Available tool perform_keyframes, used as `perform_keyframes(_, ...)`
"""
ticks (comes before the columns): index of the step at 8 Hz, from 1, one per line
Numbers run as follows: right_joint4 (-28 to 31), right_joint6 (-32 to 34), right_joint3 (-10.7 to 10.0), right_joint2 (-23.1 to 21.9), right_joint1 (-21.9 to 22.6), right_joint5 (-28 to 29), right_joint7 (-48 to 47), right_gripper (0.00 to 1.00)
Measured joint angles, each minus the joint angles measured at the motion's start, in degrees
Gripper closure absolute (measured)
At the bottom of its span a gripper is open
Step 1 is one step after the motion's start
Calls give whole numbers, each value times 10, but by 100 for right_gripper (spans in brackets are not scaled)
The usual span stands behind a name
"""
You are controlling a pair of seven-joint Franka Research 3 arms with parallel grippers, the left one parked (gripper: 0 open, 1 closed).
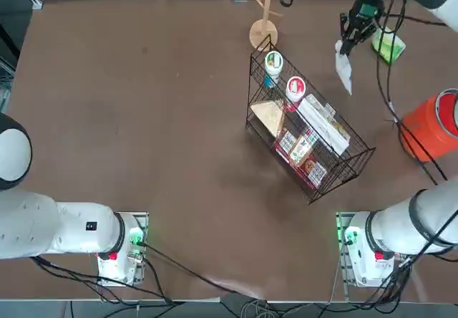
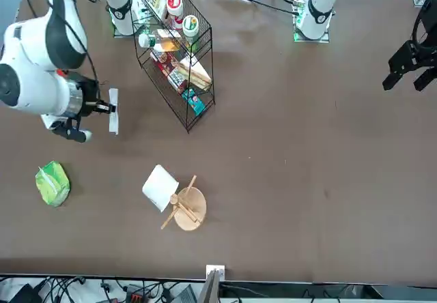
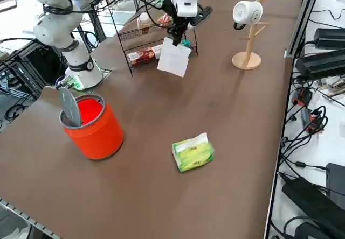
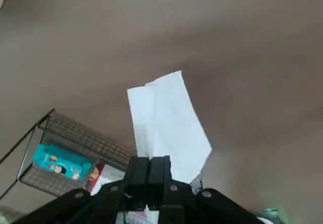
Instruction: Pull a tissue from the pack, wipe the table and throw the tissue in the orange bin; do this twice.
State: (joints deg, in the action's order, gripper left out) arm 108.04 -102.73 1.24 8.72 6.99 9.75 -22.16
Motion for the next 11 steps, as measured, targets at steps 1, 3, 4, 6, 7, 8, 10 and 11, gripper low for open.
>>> perform_keyframes(1, 54, -50, 0, -19, 10, 6, -21, 99)
perform_keyframes(3, 144, -121, 0, -42, 28, 25, -44, 99)
perform_keyframes(4, 177, -155, 0, -45, 37, 32, -57, 99)
perform_keyframes(6, 224, -212, 0, -45, 61, 35, -90, 99)
perform_keyframes(7, 246, -234, 0, -45, 69, 35, -96, 99)
perform_keyframes(8, 267, -258, 0, -45, 75, 36, -98, 99)
perform_keyframes(10, 300, -312, 0, -35, 90, 37, -118, 99)
perform_keyframes(11, 307, -326, 0, -24, 97, 37, -122, 99)
